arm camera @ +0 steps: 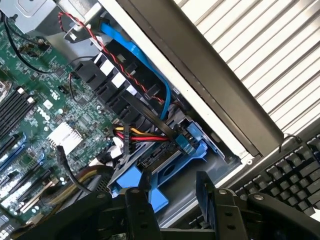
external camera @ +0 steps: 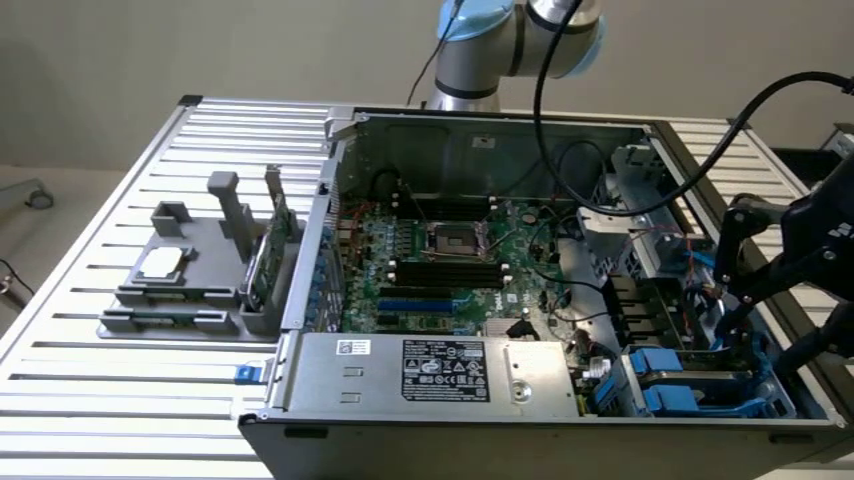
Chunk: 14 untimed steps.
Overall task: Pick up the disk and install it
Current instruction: 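Insert the first disk wire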
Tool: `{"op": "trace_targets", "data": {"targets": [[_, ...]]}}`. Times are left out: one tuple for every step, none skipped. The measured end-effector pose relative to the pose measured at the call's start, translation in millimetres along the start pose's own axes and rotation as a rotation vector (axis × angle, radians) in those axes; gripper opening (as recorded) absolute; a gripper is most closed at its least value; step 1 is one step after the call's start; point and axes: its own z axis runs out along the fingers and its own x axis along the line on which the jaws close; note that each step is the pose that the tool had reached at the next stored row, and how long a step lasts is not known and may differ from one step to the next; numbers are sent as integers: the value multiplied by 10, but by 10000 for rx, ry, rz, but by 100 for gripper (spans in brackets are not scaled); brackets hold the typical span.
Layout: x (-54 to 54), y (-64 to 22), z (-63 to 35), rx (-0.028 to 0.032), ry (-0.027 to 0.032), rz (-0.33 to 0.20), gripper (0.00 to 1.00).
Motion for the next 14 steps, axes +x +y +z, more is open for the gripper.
{"op": "trace_targets", "data": {"targets": [[0,1,5,-52,56,100,49],[-1,2,13,-95,108,232,49],[0,3,24,-119,142,377,49],[0,4,37,-131,164,526,49],[-1,5,51,-138,179,676,49],[-1,7,67,-141,192,821,49],[-1,8,84,-145,206,967,49],[-2,9,100,-149,219,1112,49],[-2,11,119,-154,234,1272,49],[-2,13,135,-158,247,1418,49],[-2,14,152,-162,260,1566,49],[-2,15,168,-166,273,1710,49],[-2,17,185,-170,288,1866,49],[-2,18,203,-176,304,2024,49]]}}
